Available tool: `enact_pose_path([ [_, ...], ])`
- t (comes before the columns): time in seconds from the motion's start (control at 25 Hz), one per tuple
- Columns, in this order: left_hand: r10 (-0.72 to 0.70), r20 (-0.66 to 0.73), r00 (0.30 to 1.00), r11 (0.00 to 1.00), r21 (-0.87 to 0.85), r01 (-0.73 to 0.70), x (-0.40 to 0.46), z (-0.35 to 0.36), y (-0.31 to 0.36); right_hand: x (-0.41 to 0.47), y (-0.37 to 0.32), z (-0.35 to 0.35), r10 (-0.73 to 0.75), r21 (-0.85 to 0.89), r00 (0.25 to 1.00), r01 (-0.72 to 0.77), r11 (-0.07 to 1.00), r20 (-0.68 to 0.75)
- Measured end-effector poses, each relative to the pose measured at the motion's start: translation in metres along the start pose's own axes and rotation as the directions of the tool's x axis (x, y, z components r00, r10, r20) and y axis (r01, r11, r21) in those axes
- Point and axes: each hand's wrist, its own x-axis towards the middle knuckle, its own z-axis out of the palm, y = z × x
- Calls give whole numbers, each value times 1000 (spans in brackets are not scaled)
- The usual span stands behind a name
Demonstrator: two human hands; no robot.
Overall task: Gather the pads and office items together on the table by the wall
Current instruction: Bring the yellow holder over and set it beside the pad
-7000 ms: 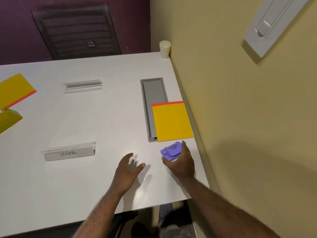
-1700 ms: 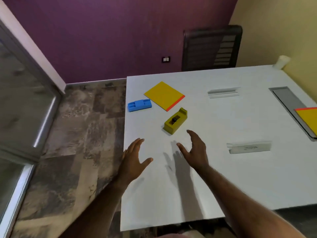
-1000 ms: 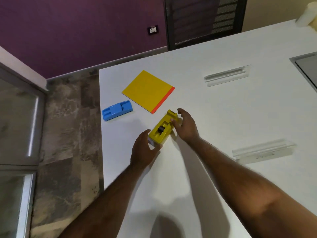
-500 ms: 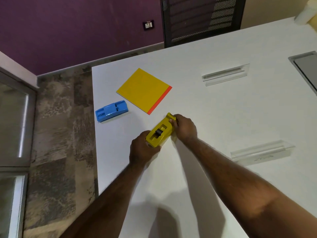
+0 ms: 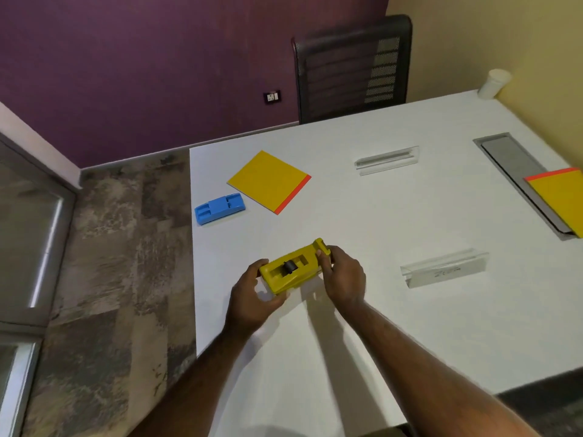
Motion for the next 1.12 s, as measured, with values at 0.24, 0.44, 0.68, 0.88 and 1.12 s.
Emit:
enact_pose_path([
  [0.24,129,-32,991,977,-169,-133,-83,-26,33,-93,-27,-60,27,75,979,-12,997,-203],
  [0.44,243,13,970,923,-309,-227,-138,-26,74,-157,-28,-123,65,244,943,17,970,-325],
  [0.68,447,162,880,857,-361,-369,-182,13,147,-225,5,-219,144,360,901,15,933,-409],
  [0.88,584,282,761,797,-379,-470,-204,81,224,-265,56,-314,253,444,831,-8,896,-496],
  [1.12,690,322,648,721,-382,-578,-244,199,315,-295,151,-427,351,559,766,14,829,-539],
])
